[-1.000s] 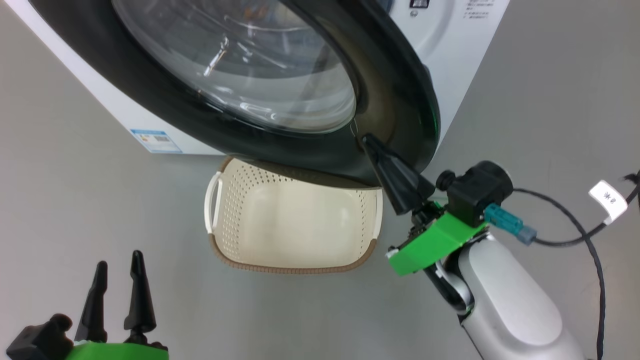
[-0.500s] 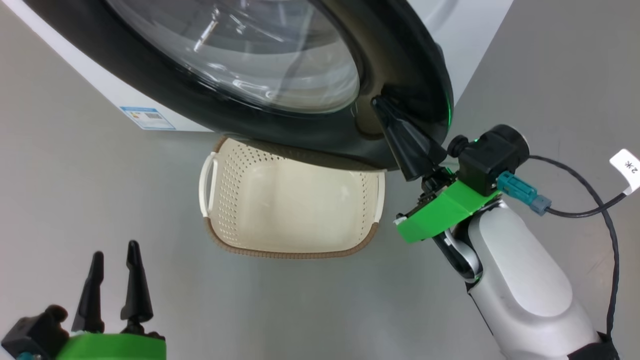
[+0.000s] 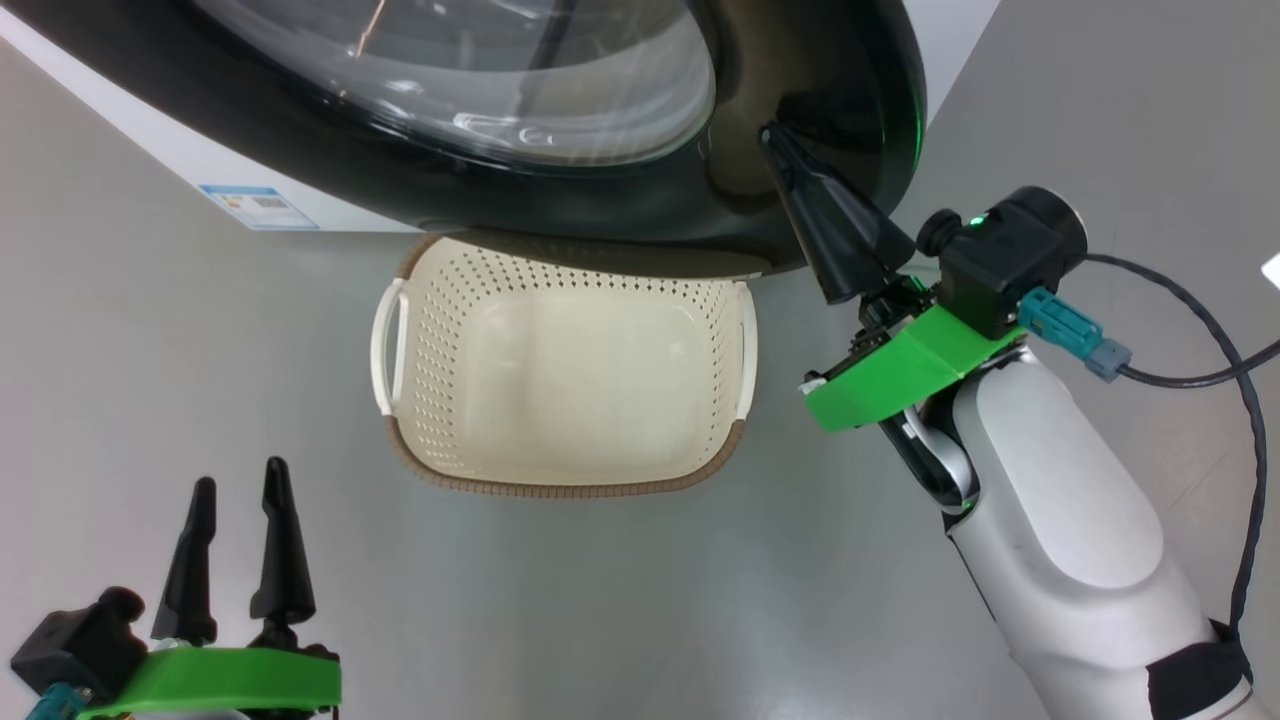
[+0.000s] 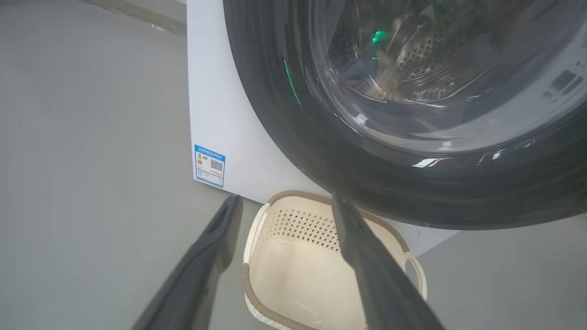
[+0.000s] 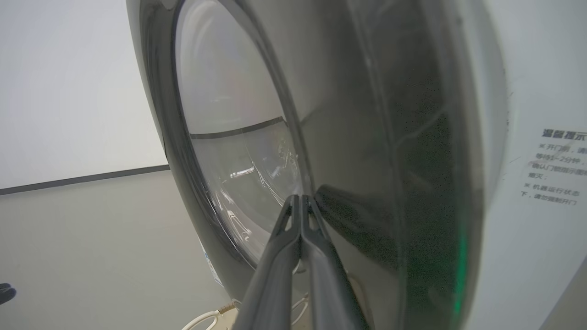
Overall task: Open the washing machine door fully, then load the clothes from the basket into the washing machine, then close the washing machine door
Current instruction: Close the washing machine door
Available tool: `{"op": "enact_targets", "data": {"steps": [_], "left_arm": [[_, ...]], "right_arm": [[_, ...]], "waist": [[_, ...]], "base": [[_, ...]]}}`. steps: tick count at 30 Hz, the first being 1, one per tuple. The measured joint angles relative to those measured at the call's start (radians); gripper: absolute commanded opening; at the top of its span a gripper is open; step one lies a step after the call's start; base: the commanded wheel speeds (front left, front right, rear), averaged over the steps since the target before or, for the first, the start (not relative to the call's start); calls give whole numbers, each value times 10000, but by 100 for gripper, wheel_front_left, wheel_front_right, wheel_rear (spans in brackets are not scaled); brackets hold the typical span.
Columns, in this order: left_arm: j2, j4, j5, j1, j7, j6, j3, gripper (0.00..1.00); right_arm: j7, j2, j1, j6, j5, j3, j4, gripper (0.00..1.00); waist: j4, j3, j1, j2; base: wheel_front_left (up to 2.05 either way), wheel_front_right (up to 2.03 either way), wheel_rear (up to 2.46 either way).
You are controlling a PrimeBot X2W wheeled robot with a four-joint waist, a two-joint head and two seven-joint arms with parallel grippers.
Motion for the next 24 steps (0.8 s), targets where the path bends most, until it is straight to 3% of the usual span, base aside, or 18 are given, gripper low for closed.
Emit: {"op": "enact_targets", "data": {"steps": [24], "left_arm": [[-6,-180,-12,-441,-2,0,-173,100]], "right_arm": [[0,-748,-2441,0,-621,-343,815,0]], "waist": [[151,1112,0,0]], "base": [[0,0,0]]}}
